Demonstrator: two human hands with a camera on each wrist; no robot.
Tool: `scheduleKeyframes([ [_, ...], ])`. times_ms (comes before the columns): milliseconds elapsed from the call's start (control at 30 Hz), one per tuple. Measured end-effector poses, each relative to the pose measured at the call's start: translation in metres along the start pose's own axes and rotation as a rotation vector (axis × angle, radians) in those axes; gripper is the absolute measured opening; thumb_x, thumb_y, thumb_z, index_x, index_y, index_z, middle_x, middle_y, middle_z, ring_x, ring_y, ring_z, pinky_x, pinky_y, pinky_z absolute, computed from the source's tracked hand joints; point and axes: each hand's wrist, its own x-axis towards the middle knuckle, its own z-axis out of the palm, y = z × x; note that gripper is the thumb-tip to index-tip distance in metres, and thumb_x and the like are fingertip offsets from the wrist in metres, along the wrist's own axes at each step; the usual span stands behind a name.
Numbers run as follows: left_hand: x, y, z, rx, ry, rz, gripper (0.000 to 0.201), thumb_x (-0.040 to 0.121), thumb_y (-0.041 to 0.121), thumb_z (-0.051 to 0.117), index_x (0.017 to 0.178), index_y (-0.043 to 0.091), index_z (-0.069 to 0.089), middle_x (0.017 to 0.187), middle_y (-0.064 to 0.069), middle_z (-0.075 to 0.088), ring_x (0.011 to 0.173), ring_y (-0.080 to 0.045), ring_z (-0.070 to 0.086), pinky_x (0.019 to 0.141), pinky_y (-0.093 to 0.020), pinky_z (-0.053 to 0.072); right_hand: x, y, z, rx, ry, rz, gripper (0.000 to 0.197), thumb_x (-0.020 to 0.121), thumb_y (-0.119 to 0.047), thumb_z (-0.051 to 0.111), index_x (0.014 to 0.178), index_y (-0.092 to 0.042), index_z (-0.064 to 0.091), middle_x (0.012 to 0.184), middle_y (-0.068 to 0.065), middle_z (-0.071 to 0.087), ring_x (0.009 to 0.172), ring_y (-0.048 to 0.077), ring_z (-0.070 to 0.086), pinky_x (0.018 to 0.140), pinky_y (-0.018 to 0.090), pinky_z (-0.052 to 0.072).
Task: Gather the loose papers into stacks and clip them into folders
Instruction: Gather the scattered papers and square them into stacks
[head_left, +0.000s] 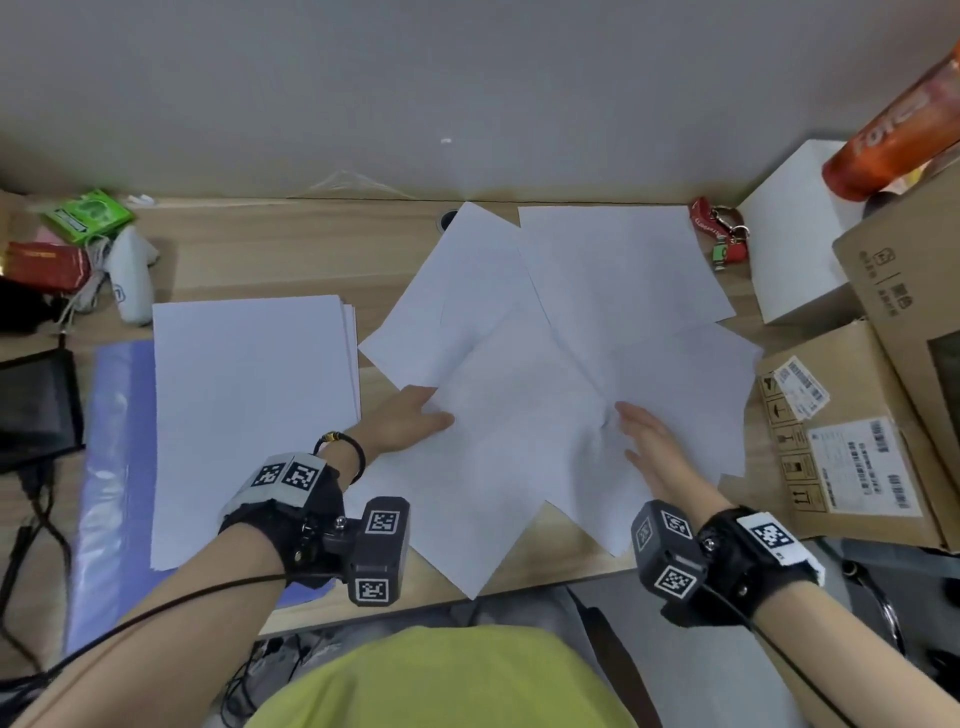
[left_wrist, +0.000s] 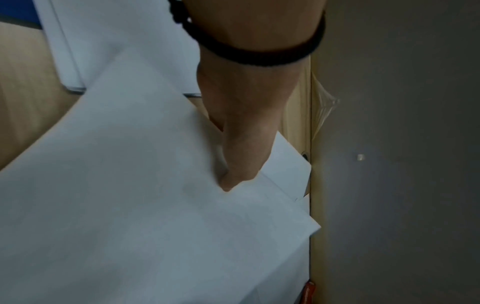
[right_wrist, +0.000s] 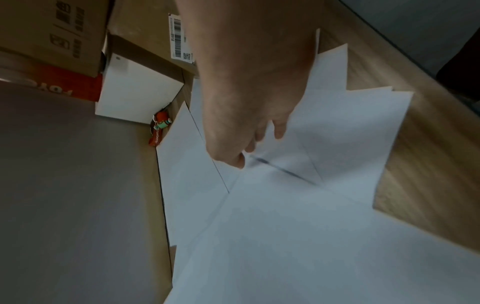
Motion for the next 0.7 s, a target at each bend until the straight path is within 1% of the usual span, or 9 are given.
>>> scheduleKeyframes([
  [100, -0.006, 0.01, -0.017, -0.039, 0.147, 0.043, 0.026, 0.097, 0.028, 0.053, 0.12, 0.017, 0.061, 0.119, 0.0, 0.064, 0.109, -0.02, 0.06, 0.097, -0.036, 0.048, 0.017, 0.0, -0.008, -0.162, -0.005, -0.017, 0.046, 0.098, -0.008, 0.042, 0.144, -0.017, 0.041, 0.153, 0.001, 0.032, 0.142, 0.018, 0.028, 0.108, 0.028, 0.025],
  [200, -0.004, 0.016, -0.029, 0.015, 0.243, 0.049, 0.021, 0.098, 0.029, 0.053, 0.108, 0.013, 0.062, 0.112, -0.006, 0.064, 0.101, -0.024, 0.062, 0.085, -0.034, 0.047, 0.021, 0.012, -0.009, -0.468, -0.173, -0.063, 0.051, 0.097, 0.0, 0.039, 0.145, -0.018, 0.038, 0.161, 0.002, 0.005, 0.149, 0.015, 0.005, 0.116, 0.031, 0.013],
  [267, 0.003, 0.018, -0.034, 0.076, 0.261, 0.06, 0.024, 0.098, 0.031, 0.051, 0.109, 0.014, 0.062, 0.116, -0.006, 0.062, 0.105, -0.023, 0.059, 0.082, -0.031, 0.044, 0.017, 0.019, -0.011, -0.648, -0.297, -0.095, 0.055, 0.096, 0.002, 0.039, 0.145, -0.021, 0.037, 0.161, 0.001, -0.002, 0.149, 0.013, -0.005, 0.118, 0.033, 0.007],
  [333, 0.014, 0.016, -0.032, 0.116, 0.274, 0.055, 0.033, 0.099, 0.032, 0.049, 0.123, 0.012, 0.059, 0.131, -0.004, 0.055, 0.118, -0.021, 0.052, 0.09, -0.029, 0.04, 0.011, 0.021, -0.014, -0.728, -0.364, -0.111, 0.055, 0.096, 0.002, 0.04, 0.146, -0.021, 0.036, 0.161, 0.0, -0.002, 0.148, 0.013, -0.008, 0.118, 0.031, 0.004],
  [433, 0.03, 0.015, -0.023, 0.097, 0.293, -0.027, 0.048, 0.101, 0.03, 0.045, 0.145, 0.011, 0.039, 0.156, -0.003, 0.03, 0.143, -0.022, 0.028, 0.115, -0.035, 0.026, 0.001, 0.02, -0.013, -0.681, -0.401, -0.123, 0.051, 0.097, 0.002, 0.04, 0.143, -0.02, 0.038, 0.161, 0.003, 0.002, 0.149, 0.015, -0.002, 0.117, 0.03, 0.006],
  [533, 0.04, 0.007, -0.014, 0.243, 0.254, -0.099, 0.048, 0.103, 0.028, 0.039, 0.147, 0.011, 0.034, 0.161, -0.003, 0.018, 0.146, -0.023, 0.022, 0.116, -0.037, 0.025, -0.008, 0.015, -0.012, -0.522, -0.421, -0.071, 0.047, 0.1, -0.007, 0.04, 0.144, -0.025, 0.039, 0.159, -0.008, 0.011, 0.147, 0.01, 0.007, 0.115, 0.027, 0.012],
  [633, 0.044, 0.008, -0.019, 0.401, 0.298, -0.107, 0.041, 0.102, 0.03, 0.039, 0.138, 0.011, 0.048, 0.15, -0.009, 0.041, 0.136, -0.03, 0.04, 0.108, -0.037, 0.032, -0.007, 0.01, -0.009, -0.312, -0.404, -0.01, 0.045, 0.1, -0.016, 0.043, 0.141, -0.035, 0.042, 0.158, -0.017, 0.015, 0.146, 0.006, 0.011, 0.108, 0.024, 0.014],
  [667, 0.045, 0.01, -0.024, 0.438, 0.31, -0.11, 0.034, 0.101, 0.031, 0.039, 0.122, 0.011, 0.057, 0.138, -0.013, 0.053, 0.125, -0.034, 0.049, 0.098, -0.037, 0.038, -0.004, 0.009, -0.006, -0.272, -0.401, -0.005, 0.044, 0.1, -0.016, 0.043, 0.139, -0.036, 0.043, 0.157, -0.017, 0.016, 0.146, 0.005, 0.011, 0.108, 0.024, 0.012],
  [700, 0.047, 0.013, -0.029, 0.468, 0.308, -0.107, 0.028, 0.1, 0.031, 0.039, 0.103, 0.011, 0.059, 0.121, -0.016, 0.062, 0.113, -0.036, 0.056, 0.087, -0.036, 0.042, -0.001, 0.007, -0.003, -0.25, -0.405, -0.005, 0.044, 0.1, -0.016, 0.043, 0.139, -0.038, 0.043, 0.157, -0.018, 0.017, 0.146, 0.005, 0.011, 0.109, 0.024, 0.012],
])
